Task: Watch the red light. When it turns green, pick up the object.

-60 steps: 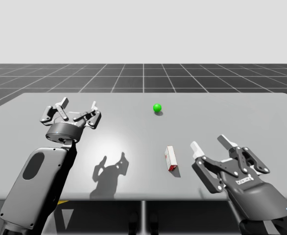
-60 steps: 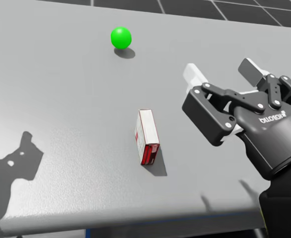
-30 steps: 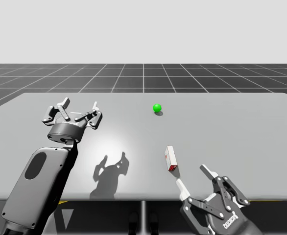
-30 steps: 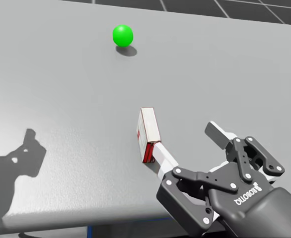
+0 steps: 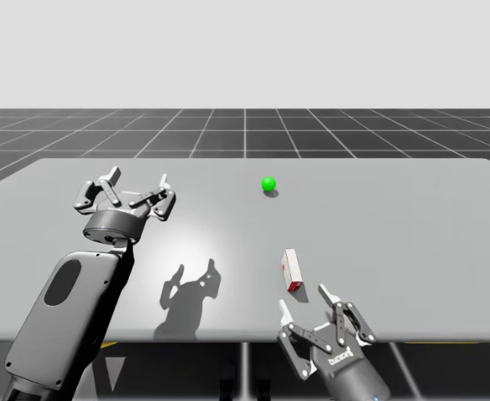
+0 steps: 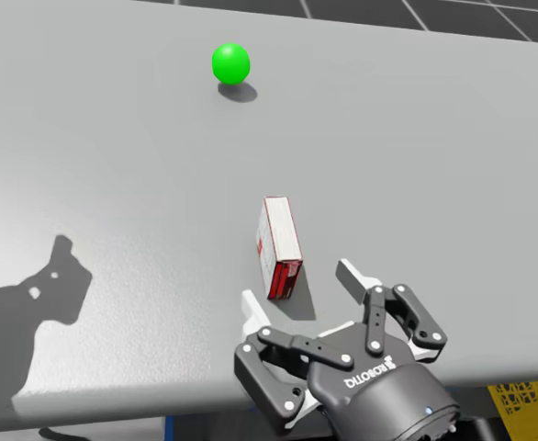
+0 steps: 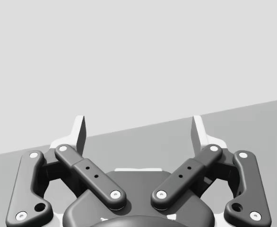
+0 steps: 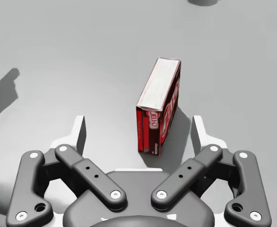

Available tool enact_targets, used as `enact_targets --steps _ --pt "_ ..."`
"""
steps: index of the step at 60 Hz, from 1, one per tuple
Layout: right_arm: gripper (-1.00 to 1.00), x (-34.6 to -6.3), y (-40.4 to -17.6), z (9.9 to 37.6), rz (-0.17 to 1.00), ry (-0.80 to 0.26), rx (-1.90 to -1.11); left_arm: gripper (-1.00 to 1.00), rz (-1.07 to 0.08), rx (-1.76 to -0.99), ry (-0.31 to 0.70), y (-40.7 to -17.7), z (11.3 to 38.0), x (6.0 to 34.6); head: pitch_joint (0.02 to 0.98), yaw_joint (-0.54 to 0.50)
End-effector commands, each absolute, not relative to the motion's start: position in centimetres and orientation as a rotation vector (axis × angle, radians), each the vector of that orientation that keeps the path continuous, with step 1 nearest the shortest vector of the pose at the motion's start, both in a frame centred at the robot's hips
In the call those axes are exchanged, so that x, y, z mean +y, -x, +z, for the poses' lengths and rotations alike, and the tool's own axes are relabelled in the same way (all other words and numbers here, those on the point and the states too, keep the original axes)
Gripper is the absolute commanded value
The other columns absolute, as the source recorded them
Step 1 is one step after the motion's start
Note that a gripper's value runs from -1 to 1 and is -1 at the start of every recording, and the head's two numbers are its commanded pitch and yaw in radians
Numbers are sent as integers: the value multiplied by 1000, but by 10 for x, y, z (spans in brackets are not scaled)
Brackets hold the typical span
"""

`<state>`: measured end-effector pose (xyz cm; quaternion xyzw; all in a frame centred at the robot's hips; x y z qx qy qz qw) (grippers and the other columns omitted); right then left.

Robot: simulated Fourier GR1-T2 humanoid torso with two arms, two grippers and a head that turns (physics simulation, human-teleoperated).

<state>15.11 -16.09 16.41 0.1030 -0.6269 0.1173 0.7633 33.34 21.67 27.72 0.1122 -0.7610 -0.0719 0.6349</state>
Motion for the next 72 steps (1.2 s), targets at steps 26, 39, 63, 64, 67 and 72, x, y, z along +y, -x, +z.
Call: enact_targets --steps 26,39,63,64,67,72 --pt "-1000 -139 -212 135 149 -16 -1293 -1000 -163 -1739 -257 -333 278 217 869 -209" --pt "-807 -137 -219 128 145 31 -1228 -1000 -162 -1739 -257 -333 278 218 864 -210" --pt "1000 -140 -219 127 112 44 -1229 -1000 -164 -1738 -257 -333 278 217 807 -209" --pt "1000 -140 -219 126 112 44 -1230 -1000 -164 -1738 -257 -333 277 217 786 -210" --pt "1000 -140 -219 126 110 43 -1231 -1000 -164 -1738 -258 -333 277 217 764 -212" --pt "1000 -140 -219 126 110 39 -1231 -1000 -164 -1737 -258 -333 277 217 704 -215"
